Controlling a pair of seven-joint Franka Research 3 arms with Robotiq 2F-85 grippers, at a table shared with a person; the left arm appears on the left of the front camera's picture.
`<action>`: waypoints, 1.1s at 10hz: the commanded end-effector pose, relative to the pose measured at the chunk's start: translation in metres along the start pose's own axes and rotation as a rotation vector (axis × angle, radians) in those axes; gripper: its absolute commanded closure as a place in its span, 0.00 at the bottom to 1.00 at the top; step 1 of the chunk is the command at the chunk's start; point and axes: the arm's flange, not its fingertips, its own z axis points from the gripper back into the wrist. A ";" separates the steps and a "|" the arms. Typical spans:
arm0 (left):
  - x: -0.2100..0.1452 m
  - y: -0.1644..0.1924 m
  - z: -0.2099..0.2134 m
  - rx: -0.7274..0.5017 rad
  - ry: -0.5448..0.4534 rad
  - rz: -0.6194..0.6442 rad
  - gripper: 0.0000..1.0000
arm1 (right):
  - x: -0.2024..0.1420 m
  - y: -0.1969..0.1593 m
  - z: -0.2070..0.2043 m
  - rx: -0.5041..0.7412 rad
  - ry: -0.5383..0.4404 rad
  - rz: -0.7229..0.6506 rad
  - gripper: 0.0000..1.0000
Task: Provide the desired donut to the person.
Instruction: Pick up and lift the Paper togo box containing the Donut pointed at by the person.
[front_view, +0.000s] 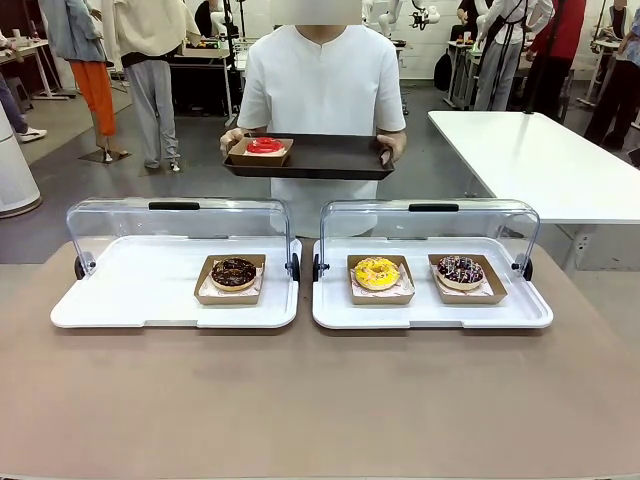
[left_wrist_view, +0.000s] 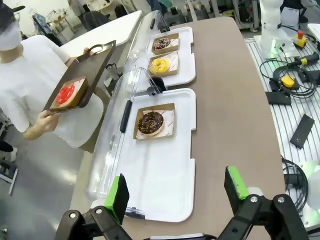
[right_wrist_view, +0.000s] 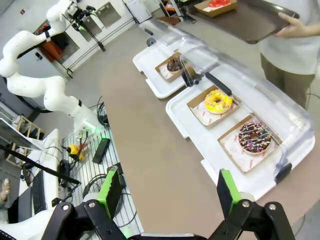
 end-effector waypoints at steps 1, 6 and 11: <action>-0.040 0.007 -0.011 0.004 -0.036 0.064 0.00 | 0.000 0.001 -0.001 0.006 -0.005 0.004 0.00; -0.090 0.008 -0.029 0.004 -0.132 0.227 0.00 | 0.000 0.001 -0.001 0.006 -0.005 0.004 0.00; -0.094 0.007 -0.036 -0.011 -0.114 0.250 0.00 | 0.000 0.001 -0.001 0.006 -0.005 0.004 0.00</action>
